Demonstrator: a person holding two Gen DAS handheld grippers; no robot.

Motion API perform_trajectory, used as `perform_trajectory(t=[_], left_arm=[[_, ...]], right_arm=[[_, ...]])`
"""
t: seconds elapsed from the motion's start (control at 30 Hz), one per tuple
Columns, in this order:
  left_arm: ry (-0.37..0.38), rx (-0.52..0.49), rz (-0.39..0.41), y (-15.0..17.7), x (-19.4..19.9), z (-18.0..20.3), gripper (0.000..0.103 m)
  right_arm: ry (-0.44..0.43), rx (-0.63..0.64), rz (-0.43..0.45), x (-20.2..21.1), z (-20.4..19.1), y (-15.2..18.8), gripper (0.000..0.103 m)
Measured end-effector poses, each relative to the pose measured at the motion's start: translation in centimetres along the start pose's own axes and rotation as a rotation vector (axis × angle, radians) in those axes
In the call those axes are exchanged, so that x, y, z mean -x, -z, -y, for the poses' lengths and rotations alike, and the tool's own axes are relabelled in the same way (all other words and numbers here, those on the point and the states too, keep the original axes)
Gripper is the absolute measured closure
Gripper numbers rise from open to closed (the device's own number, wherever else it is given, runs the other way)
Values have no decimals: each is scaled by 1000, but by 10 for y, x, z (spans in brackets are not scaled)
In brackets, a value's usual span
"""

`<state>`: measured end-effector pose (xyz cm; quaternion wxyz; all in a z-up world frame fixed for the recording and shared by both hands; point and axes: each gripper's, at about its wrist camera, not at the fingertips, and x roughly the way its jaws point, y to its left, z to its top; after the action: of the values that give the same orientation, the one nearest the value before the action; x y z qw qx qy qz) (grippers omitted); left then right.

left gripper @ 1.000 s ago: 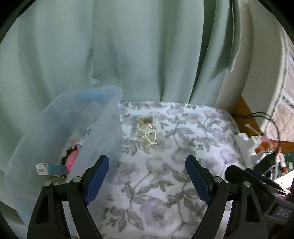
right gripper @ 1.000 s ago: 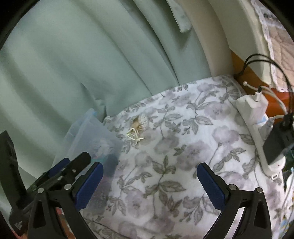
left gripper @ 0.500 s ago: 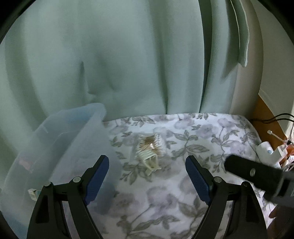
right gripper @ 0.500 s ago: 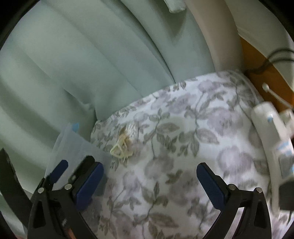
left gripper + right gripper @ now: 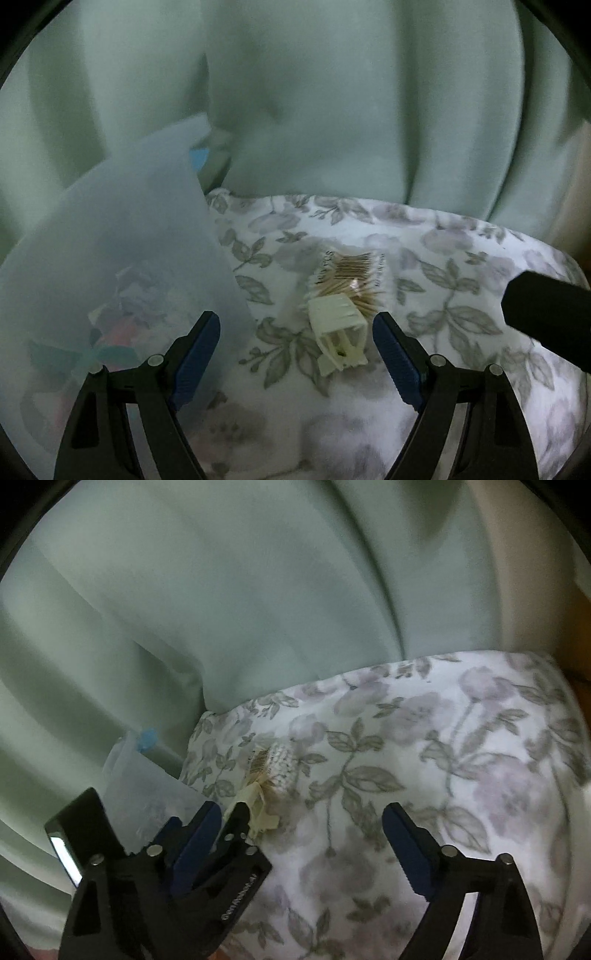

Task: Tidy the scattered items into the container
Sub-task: 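Close the left gripper on the white plastic clip while the right gripper grasps the bead bag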

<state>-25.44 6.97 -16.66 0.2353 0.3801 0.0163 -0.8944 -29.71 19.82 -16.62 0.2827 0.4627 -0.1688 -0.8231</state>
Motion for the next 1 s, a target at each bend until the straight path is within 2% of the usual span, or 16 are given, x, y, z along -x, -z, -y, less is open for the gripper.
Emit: perform_trajectory(t=[0.3, 0.4, 0.6, 0.77, 0.87, 0.93, 1.0], left_arm=[[30, 77, -53, 2, -29, -3, 42], [44, 102, -78, 3, -39, -8, 57], [61, 115, -79, 3, -46, -12, 65], [78, 115, -75, 3, -48, -13, 67], [82, 114, -74, 3, -50, -13, 67], [84, 112, -74, 3, -50, -13, 67], [89, 110, -72, 3, -50, -14, 67]], right_arm=[[-95, -32, -81, -55, 6, -23, 20], [-130, -30, -118, -76, 6, -29, 22], [-152, -19, -194, -115, 1, -31, 28], [-166, -34, -217, -135, -1, -30, 31], [-165, -35, -222, -141, -4, -29, 45], [-155, -36, -230, -145, -6, -28, 58], [-152, -44, -230, -146, -7, -28, 63]])
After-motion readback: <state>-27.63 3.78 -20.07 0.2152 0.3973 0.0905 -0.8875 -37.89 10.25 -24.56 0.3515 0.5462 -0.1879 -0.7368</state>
